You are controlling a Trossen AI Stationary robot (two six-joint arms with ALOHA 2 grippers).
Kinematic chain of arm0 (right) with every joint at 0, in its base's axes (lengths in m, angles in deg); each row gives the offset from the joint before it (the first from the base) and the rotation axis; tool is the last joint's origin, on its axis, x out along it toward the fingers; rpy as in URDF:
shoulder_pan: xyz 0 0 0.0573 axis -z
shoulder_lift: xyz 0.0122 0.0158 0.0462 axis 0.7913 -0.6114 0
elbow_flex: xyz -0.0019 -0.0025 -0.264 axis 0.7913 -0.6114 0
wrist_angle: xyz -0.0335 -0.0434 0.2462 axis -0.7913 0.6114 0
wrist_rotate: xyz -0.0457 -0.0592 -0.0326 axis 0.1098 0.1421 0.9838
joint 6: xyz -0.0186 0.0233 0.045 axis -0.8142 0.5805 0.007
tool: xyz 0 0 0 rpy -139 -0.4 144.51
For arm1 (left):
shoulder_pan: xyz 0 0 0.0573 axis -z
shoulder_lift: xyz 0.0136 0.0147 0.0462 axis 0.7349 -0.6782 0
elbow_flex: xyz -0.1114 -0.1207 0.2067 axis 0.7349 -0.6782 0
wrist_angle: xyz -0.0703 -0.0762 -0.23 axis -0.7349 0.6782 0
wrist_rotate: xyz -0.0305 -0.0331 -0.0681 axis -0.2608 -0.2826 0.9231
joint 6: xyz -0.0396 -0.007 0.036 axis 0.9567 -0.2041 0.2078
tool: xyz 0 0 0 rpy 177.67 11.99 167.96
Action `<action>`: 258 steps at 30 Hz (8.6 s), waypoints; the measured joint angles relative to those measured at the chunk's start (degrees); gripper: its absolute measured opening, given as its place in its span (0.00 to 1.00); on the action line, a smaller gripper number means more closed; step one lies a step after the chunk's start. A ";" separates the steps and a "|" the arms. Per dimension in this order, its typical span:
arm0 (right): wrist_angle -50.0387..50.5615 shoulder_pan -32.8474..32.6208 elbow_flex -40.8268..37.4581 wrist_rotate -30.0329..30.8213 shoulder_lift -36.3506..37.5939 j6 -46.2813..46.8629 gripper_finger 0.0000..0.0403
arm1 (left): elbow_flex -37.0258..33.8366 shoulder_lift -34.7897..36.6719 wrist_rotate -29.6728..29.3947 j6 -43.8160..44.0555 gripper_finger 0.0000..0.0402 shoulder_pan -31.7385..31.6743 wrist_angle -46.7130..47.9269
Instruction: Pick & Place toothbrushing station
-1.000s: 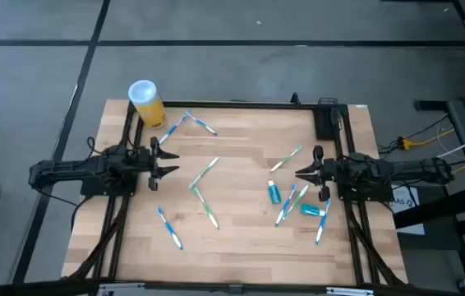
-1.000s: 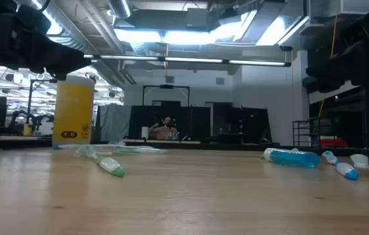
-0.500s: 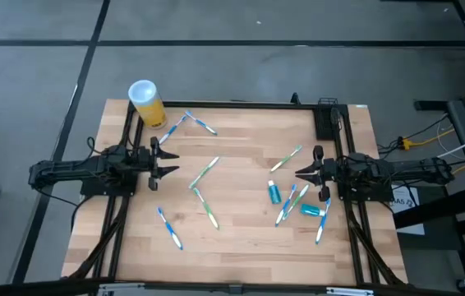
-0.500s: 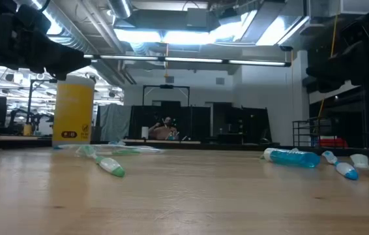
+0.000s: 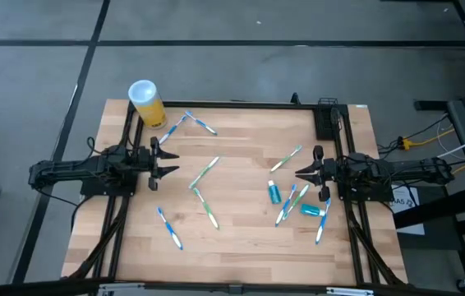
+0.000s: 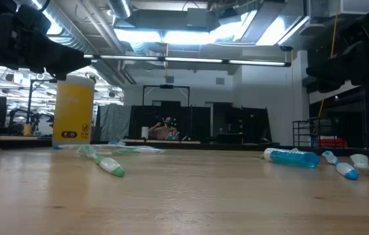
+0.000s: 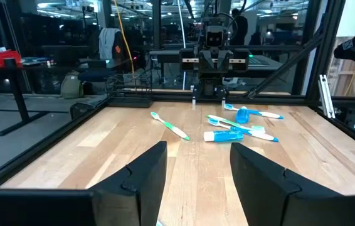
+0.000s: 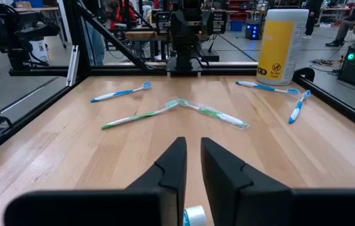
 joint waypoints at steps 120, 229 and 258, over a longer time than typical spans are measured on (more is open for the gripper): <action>-63.44 -0.04 3.19 14.05 -3.71 22.49 0.12 | 0.03 -0.41 -26.28 33.74 0.43 -0.14 -49.00; 43.14 28.61 44.29 18.35 -79.55 89.02 0.34 | 89.62 -53.35 -39.04 19.45 0.53 1.09 55.58; 37.52 25.71 44.00 17.39 -85.44 84.76 0.04 | 89.62 -53.37 -35.45 19.58 0.53 1.09 52.22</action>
